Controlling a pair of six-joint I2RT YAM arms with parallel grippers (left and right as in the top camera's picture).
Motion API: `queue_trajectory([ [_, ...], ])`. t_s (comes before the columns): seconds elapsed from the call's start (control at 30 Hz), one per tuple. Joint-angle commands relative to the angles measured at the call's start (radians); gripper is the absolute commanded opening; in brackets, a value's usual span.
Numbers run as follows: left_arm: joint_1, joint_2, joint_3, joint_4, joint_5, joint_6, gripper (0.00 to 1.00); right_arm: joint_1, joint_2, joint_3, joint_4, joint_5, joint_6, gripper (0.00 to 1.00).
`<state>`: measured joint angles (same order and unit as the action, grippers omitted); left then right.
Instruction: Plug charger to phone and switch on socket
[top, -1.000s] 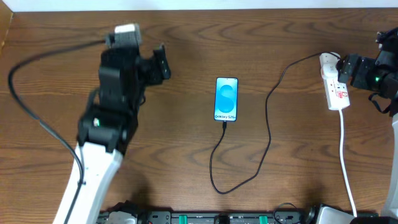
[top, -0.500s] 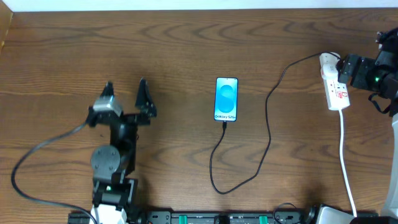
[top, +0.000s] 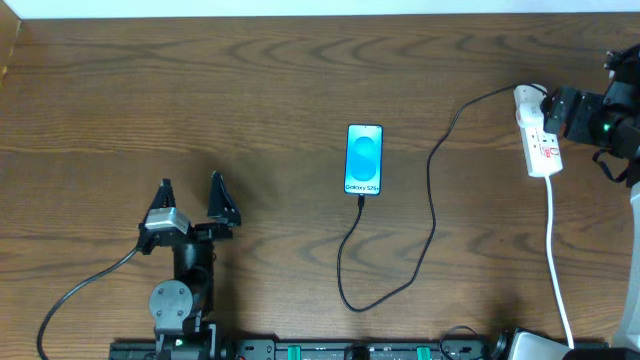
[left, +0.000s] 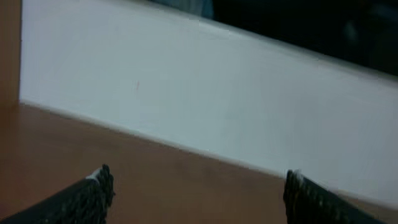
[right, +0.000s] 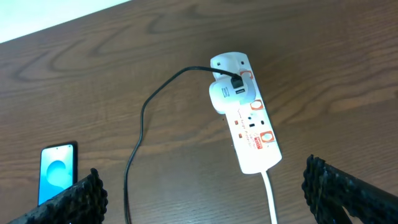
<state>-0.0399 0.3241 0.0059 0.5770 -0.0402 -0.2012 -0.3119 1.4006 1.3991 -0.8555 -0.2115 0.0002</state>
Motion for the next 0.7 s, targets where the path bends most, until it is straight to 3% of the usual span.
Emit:
queue_trajectory([
  [0.0,0.019,-0.095,-0.002,-0.113,0.007,0.018,0.88,0.006,0.0,0.001,-0.002,0.0,0.014,0.99],
  [0.47,0.051,-0.302,-0.002,-0.648,0.006,0.034,0.88,0.006,0.0,0.001,-0.002,0.0,0.014,0.99],
  [0.67,0.051,-0.323,-0.002,-0.651,0.041,0.157,0.88,0.006,0.0,0.001,-0.002,0.0,0.014,0.99],
])
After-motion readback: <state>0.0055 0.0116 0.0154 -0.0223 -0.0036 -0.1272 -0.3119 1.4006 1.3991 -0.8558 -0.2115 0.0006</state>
